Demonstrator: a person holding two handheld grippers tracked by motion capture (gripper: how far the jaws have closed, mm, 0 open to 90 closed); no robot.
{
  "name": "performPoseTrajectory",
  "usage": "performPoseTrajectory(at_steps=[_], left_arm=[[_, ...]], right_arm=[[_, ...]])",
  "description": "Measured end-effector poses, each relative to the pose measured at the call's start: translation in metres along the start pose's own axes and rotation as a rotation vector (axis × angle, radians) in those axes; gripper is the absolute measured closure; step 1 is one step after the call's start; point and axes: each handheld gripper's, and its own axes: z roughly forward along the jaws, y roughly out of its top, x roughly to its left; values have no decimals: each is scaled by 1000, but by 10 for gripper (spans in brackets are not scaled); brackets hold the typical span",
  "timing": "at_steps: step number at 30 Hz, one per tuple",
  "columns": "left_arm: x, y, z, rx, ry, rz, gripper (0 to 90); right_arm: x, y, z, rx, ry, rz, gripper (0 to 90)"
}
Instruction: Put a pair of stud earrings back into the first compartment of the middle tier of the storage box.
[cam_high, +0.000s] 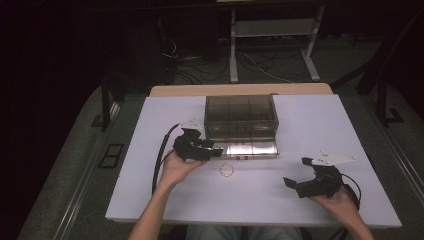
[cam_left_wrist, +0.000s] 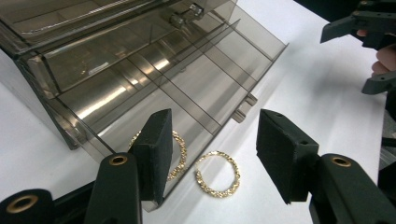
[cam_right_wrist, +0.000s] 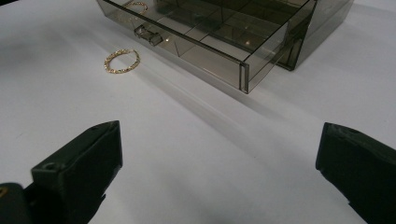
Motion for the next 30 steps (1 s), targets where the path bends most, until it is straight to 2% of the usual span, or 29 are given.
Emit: performPoseTrajectory(at_steps=[9, 16, 20, 24, 30], left_arm=[[-10, -6, -2, 25, -34, 37, 405], [-21, -11, 0, 58, -60, 90, 355], [-26, -14, 4, 73, -73, 106, 327], [-30, -17, 10, 92, -77, 126, 284], [-35, -21, 20, 140, -55, 160, 222]], right_arm=[[0, 0, 0, 1, 0, 2, 0], [0, 0, 0, 1, -2, 3, 0], [0, 0, 0, 1, -1, 2, 0], [0, 0, 0, 1, -1, 2, 0], [0, 0, 0, 1, -1, 1, 0]])
